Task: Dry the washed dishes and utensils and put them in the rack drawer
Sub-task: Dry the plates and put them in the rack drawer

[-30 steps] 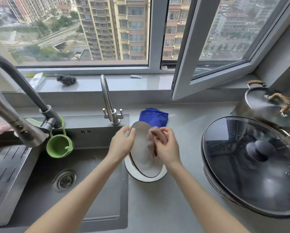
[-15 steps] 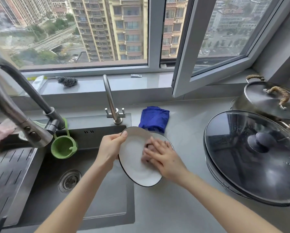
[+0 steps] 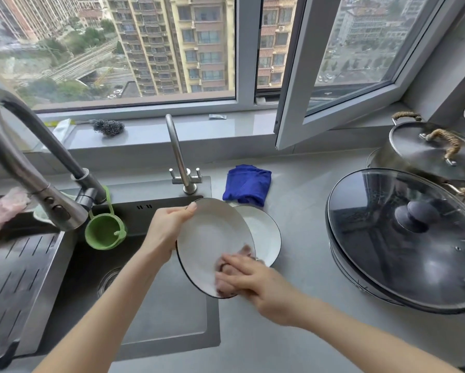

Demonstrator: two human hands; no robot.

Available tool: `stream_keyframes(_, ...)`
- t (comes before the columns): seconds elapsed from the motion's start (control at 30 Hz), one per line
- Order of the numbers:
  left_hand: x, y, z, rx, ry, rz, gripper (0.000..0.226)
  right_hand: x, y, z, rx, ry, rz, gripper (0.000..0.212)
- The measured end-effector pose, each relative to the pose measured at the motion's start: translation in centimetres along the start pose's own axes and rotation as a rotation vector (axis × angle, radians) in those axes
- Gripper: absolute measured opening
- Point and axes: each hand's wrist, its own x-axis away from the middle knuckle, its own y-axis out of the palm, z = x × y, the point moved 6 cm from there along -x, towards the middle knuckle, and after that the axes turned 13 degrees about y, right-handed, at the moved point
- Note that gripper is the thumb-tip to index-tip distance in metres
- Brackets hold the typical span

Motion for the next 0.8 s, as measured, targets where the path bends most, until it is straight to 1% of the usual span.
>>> stream_keyframes(0.03, 0.1, -0.5, -0.1, -0.024, 0.002, -0.017, 0.023, -0.1, -0.8, 1.5, 0.065, 0.026, 0.055, 0.049)
stream_keyframes(0.07, 0.4, -0.9, -0.3, -0.034, -0.009, -0.041, 0.025, -0.3, -1.8, 2.8, 0.020, 0.075, 0.110, 0.046)
stream_keyframes(0.1, 0.6, -1.4, -0.6, -0.033, -0.036, -0.052, 0.032, -0.5, -3.4, 3.5, -0.101, 0.164, 0.173, 0.039)
stream_keyframes(0.17, 0.9, -2.3, -1.5, 0.007, -0.114, -0.056, 0.051, -0.6, -7.0, 4.1, -0.260, 0.242, 0.434, 0.028)
stream_keyframes(0.2, 1.1, -2.6, -1.6, 0.027, -0.140, -0.063, 0.053, -0.4, -8.7, 3.8, -0.318, 0.272, 0.560, 0.029)
stream_keyframes(0.23, 1.3, -2.6, -1.6, 0.043, -0.151, -0.067, 0.050, -0.1, -9.8, 3.2, -0.338, 0.294, 0.669, 0.034)
stream_keyframes(0.27, 1.5, -2.5, -1.3, 0.053, -0.151, -0.078, 0.044, 0.2, -10.4, 2.2, -0.313, 0.270, 0.755, 0.040)
stream_keyframes(0.3, 1.6, -2.2, -1.0, 0.058, -0.150, -0.100, 0.040, 0.2, -10.7, 0.6, -0.214, 0.214, 0.795, 0.045)
stream_keyframes(0.33, 1.8, -1.6, -0.5, 0.069, -0.146, -0.138, 0.039, -0.4, -10.3, -1.2, -0.067, 0.145, 0.772, 0.051)
stream_keyframes(0.4, 2.5, 0.1, 0.7, 0.089, -0.114, -0.253, 0.042, -2.7, -7.8, -2.9, 0.271, 0.035, 0.622, 0.065)
stream_keyframes(0.43, 2.8, 0.9, 1.3, 0.090, -0.080, -0.301, 0.042, -4.0, -6.6, -2.7, 0.386, 0.051, 0.530, 0.070)
stream_keyframes(0.47, 3.2, 1.6, 2.0, 0.085, -0.042, -0.332, 0.040, -4.7, -6.0, -2.2, 0.413, 0.100, 0.464, 0.072)
stream_keyframes(0.53, 3.6, 1.9, 3.2, 0.086, 0.037, -0.310, 0.033, -5.1, -5.6, -1.1, 0.335, 0.208, 0.432, 0.075)
stream_keyframes(0.6, 3.6, 1.8, 3.7, 0.124, 0.062, -0.201, 0.026, -4.0, -4.0, -0.8, 0.262, 0.288, 0.416, 0.079)
stream_keyframes(0.67, 3.2, 1.6, 3.3, 0.143, 0.043, -0.084, 0.023, -3.2, -1.5, -2.0, 0.132, 0.378, 0.306, 0.082)
stream_keyframes(0.7, 3.1, 1.7, 3.0, 0.155, 0.031, -0.046, 0.022, -3.2, -0.4, -3.2, 0.050, 0.416, 0.236, 0.078)
stream_keyframes(0.77, 3.1, 2.1, 2.5, 0.192, -0.027, -0.024, 0.023, -3.5, 0.7, -5.9, -0.081, 0.436, 0.161, 0.070)
stream_keyframes(0.8, 3.0, 2.1, 2.2, 0.215, -0.071, -0.020, 0.023, -3.4, 0.8, -6.8, -0.103, 0.417, 0.145, 0.067)
